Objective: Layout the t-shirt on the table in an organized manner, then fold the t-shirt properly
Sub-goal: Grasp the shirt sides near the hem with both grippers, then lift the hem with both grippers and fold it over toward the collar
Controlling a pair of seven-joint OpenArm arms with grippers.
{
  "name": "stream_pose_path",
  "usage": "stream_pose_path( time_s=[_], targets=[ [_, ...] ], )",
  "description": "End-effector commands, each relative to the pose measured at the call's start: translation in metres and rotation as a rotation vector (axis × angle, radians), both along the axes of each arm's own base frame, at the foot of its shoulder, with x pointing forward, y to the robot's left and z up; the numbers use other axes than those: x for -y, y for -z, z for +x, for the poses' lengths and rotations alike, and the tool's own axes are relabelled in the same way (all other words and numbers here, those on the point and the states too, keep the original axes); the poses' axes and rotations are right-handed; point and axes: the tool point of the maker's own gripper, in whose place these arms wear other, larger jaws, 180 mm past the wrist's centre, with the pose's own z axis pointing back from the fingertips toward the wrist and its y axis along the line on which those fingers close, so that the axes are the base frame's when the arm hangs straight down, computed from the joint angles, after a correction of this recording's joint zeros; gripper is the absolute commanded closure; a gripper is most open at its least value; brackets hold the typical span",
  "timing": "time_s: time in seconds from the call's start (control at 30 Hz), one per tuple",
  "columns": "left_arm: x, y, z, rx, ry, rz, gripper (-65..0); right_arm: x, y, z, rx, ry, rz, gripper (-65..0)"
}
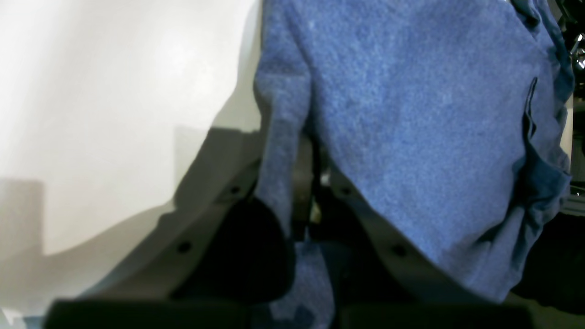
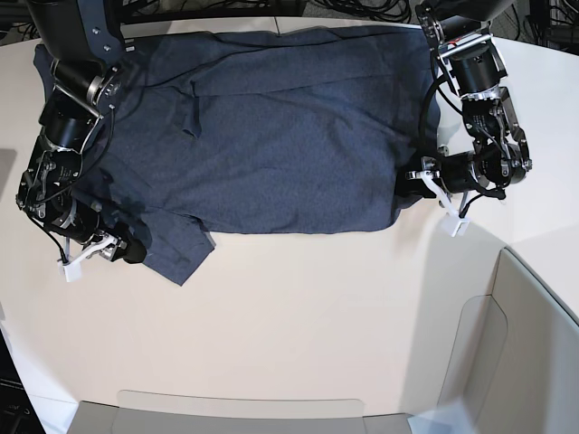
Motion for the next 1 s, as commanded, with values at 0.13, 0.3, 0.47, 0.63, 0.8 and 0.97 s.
stream_pose_path(
  time_s=[0.13, 0.3, 0.47, 0.63, 0.8, 0.97],
  targets=[
    [-0.007, 0.006, -0.007, -0.048, 0.027, 0.057, 0.0, -0.014, 0.025, -0.021, -0.137, -0.117, -0.082, -31.5],
    [-0.007, 0.006, -0.006, -0.047, 0.027, 0.057, 0.0, -0.017, 0.026, -0.021, -0.138, -0.135, -0.101, 0.0],
    [-0.007, 0.006, -0.006, -0.047, 0.027, 0.057, 0.0, -0.02, 0.024, -0.013, -0.103, -0.166, -0.156, 0.0],
    [-0.007, 0.005, -0.006, -0.046, 0.025, 0.057, 0.0, -0.016, 0.008, -0.001, -0.036, -0.17, -0.206, 0.0],
    [-0.008, 0.002, -0.003, -0.032, 0.028, 0.061, 0.0, -0.009, -0.039, 0.015, 0.111, -0.17, -0.308, 0.0],
    [-0.011, -0.016, 0.012, 0.029, 0.03, 0.082, 0.0, -0.005, -0.068, 0.01, 0.207, -0.175, -0.397, 0.0]
  ],
)
